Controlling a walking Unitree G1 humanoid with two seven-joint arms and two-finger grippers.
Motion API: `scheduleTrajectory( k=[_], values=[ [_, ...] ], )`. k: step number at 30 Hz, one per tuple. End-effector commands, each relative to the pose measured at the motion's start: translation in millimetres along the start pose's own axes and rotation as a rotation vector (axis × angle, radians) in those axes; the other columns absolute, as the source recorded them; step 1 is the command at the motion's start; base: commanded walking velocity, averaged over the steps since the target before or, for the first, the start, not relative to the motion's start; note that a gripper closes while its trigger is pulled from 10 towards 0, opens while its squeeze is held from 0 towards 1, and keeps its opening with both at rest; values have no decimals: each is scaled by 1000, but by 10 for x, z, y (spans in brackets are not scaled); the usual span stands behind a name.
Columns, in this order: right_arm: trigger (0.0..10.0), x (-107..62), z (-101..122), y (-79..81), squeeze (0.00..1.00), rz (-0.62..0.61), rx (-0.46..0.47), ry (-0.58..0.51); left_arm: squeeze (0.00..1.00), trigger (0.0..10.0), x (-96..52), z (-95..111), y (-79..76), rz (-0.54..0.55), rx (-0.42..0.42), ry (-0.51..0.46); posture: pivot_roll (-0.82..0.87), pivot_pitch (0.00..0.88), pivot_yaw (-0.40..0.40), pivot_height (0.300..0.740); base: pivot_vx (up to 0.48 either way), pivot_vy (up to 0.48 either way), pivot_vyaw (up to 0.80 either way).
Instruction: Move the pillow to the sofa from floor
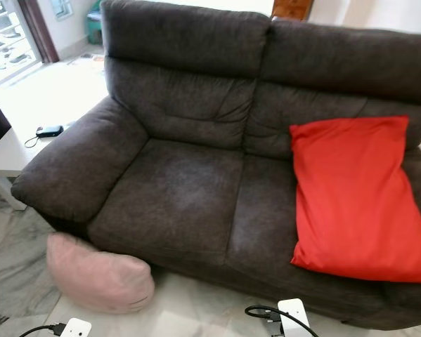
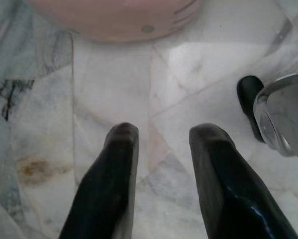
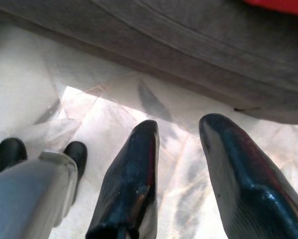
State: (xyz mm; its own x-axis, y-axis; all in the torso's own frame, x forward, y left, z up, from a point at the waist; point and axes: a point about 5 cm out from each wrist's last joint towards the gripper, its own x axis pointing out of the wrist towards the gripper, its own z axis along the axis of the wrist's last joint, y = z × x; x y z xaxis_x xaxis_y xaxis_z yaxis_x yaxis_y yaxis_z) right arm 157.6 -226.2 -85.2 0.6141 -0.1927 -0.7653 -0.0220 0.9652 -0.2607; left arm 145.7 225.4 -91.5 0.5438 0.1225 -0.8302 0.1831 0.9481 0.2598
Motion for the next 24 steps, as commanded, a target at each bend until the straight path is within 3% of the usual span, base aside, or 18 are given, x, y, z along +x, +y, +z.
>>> scheduleTrajectory(
  k=[1, 5, 24],
  values=[
    [10000, -15, -54, 20, 0, 6, 38, 19, 0, 10000, -12, -61, 28, 7, -7, 26, -27, 99, -9, 740, 0, 311, 0],
    [10000, -19, -70, 17, 0, -2, 71, 24, 0, 10000, -13, -64, 44, 15, -2, 27, -18, 95, -5, 740, 0, 307, 0],
    [10000, -25, -75, 135, 0, 25, 63, 31, 0, 10000, -23, -93, 90, 27, 2, 34, -22, 39, 15, 740, 0, 308, 0]
  ],
)
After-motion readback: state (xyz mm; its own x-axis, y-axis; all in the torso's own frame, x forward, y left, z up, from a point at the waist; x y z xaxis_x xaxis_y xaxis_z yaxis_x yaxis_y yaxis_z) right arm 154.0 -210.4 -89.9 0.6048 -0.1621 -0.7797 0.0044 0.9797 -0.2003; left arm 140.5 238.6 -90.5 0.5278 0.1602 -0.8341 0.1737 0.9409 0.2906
